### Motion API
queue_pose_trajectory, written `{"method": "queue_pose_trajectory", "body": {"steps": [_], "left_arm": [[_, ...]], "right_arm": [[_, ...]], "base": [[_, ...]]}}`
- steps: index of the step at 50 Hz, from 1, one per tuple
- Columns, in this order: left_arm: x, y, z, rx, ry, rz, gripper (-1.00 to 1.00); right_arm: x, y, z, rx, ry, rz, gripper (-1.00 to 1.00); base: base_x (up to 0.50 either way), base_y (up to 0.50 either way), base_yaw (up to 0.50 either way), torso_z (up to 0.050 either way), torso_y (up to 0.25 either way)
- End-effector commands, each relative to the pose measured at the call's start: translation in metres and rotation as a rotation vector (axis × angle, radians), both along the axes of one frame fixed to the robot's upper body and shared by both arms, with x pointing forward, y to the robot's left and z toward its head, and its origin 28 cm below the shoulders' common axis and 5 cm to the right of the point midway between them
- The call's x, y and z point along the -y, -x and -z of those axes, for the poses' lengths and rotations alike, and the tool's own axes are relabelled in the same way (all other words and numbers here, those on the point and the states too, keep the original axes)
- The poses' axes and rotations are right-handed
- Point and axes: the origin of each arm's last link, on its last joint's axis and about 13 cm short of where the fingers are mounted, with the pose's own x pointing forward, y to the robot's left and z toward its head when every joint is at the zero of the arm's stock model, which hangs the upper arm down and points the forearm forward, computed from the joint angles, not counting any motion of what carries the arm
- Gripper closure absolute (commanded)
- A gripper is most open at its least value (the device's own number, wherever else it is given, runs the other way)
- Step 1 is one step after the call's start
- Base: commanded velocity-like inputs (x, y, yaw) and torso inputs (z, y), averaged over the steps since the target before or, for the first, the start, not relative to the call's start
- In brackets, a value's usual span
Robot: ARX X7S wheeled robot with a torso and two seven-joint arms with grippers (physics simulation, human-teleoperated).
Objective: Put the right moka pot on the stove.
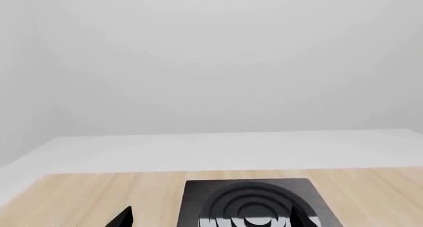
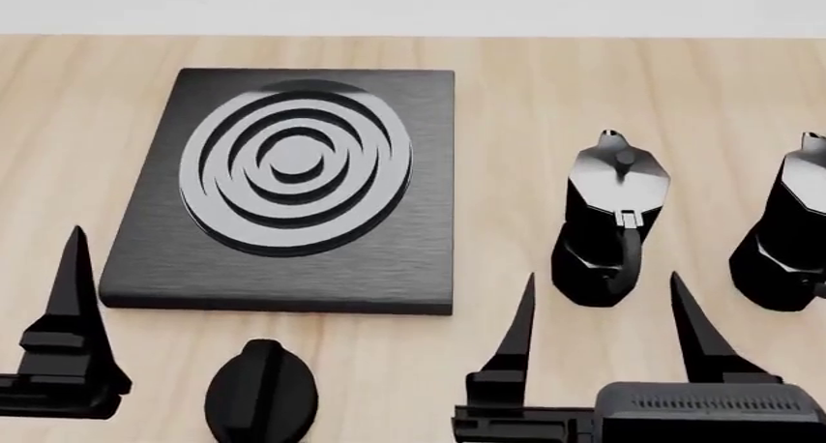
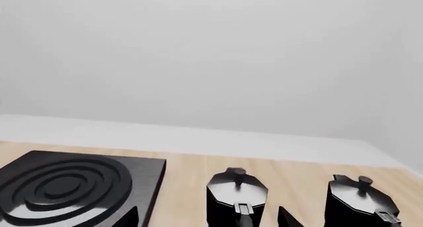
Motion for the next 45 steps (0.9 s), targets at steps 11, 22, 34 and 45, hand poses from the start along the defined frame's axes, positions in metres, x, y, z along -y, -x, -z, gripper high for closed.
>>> {"method": "queue_pose_trajectory", "body": {"steps": [11,22,34,45], "left_arm": [[0.000,0.002,0.000,0.004,0.013,0.008,-1.00],[-0.001,0.001,0.000,-0.012,0.009,-0.010,-1.00],[-0.001,0.003,-0.001,-0.001,0.016,-0.016,-1.00],[0.000,0.002,-0.001,-0.005,0.009,-0.010,-1.00]], "right_arm": [[0.033,0.001,-0.003,0.011,0.050,0.059,-1.00],[0.059,0.002,-0.008,0.008,0.058,0.142,-1.00],[0.071,0.010,-0.011,0.002,0.053,0.162,-1.00],[0.085,0.005,-0.012,0.024,0.094,0.210,-1.00]], "base": [[0.00,0.00,0.00,0.000,0.000],[0.00,0.00,0.00,0.000,0.000],[0.00,0.00,0.00,0.000,0.000],[0.00,0.00,0.00,0.000,0.000]]}}
